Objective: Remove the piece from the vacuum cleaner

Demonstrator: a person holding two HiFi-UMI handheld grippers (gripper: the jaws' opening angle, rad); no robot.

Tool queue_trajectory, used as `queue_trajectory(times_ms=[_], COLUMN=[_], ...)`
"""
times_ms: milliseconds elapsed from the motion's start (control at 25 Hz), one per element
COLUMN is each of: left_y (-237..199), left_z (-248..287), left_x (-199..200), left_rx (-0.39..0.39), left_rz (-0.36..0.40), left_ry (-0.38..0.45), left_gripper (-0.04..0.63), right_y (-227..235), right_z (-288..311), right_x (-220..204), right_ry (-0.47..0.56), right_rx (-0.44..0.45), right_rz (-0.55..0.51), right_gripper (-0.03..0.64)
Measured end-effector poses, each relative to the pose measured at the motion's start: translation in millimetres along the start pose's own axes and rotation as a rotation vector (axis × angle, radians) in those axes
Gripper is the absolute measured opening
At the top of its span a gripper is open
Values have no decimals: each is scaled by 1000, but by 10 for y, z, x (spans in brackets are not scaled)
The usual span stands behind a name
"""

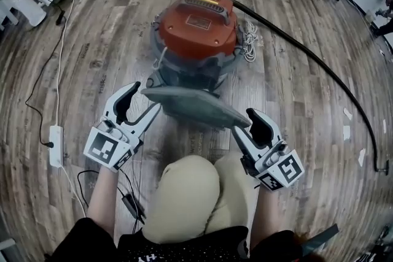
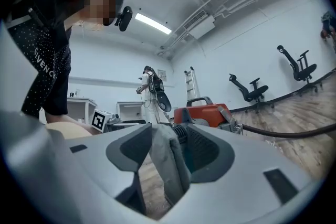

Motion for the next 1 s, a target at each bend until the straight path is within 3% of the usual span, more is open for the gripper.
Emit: queue_trajectory(times_ms=[160, 240, 360, 480, 720, 920, 1000], left_y=[43, -3, 9, 93, 270, 206, 191], left_z=[61, 11, -32, -90, -238, -440, -441], left_x=[-75, -86, -48, -12, 16, -13, -54], left_rx=[9, 38, 50, 50, 26, 100, 92], left_rz=[18, -19, 0, 18, -45, -147, -108], left_ry=[-47, -48, -66, -51, 9, 63, 38], left_gripper=[254, 113, 37, 30, 28, 28, 29], right_y=[-19, -57, -114, -160, -266, -307, -309], right_z=[53, 76, 63, 28, -3, -121, -78], right_x=[-38, -57, -55, -80, -91, -102, -154], right_ry=[-39, -75, -84, -67, -57, -41, -62], right_rx=[-35, -47, -39, -19, 12, 81, 69], right_rz=[-40, -78, -89, -53, -50, 18, 1], right_gripper=[209, 60, 43, 40, 38, 38, 40])
Point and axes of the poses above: the fingertips, and each gripper's own axes: z forward along the fingers, y to its right, x out of its top, the point moved 7 cm from there along -z, backward along the fingers, and after that the axes turned 1 degree about z, right-handed, at the moved point
